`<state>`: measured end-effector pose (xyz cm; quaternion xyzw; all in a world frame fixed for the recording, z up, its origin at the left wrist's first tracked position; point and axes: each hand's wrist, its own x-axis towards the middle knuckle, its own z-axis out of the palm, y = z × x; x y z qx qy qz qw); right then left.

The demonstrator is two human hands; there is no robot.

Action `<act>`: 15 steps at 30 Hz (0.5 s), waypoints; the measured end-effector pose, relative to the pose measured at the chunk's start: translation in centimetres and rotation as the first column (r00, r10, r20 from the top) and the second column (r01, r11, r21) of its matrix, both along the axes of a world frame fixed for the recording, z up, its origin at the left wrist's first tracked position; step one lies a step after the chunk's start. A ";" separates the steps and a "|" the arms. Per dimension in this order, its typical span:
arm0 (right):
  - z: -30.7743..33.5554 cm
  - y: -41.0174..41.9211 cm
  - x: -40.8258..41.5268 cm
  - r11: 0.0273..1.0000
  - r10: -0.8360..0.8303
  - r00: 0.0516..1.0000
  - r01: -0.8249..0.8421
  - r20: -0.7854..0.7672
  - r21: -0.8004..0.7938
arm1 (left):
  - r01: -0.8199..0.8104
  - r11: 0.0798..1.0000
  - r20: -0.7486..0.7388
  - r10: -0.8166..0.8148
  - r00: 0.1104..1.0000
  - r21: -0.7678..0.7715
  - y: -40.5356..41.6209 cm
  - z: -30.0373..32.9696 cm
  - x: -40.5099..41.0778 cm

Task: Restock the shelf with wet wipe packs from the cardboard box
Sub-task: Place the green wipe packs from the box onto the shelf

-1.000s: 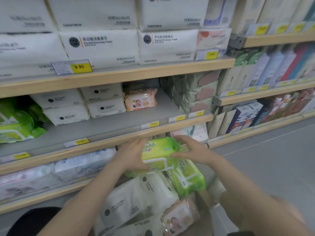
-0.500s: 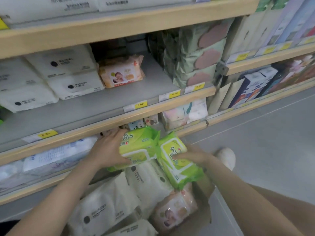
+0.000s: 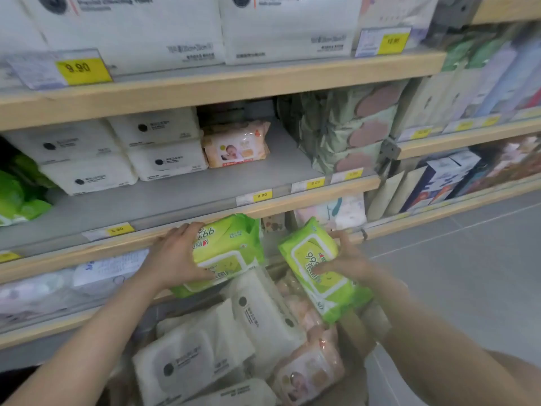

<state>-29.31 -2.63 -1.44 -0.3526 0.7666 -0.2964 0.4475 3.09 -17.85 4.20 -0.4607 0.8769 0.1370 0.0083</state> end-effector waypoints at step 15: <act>12.5 -17.1 19.5 0.704 0.555 0.680 -0.691 -0.480 -0.166 | -0.546 0.825 -0.040 0.546 0.837 -0.148 1.4 5.4 25.1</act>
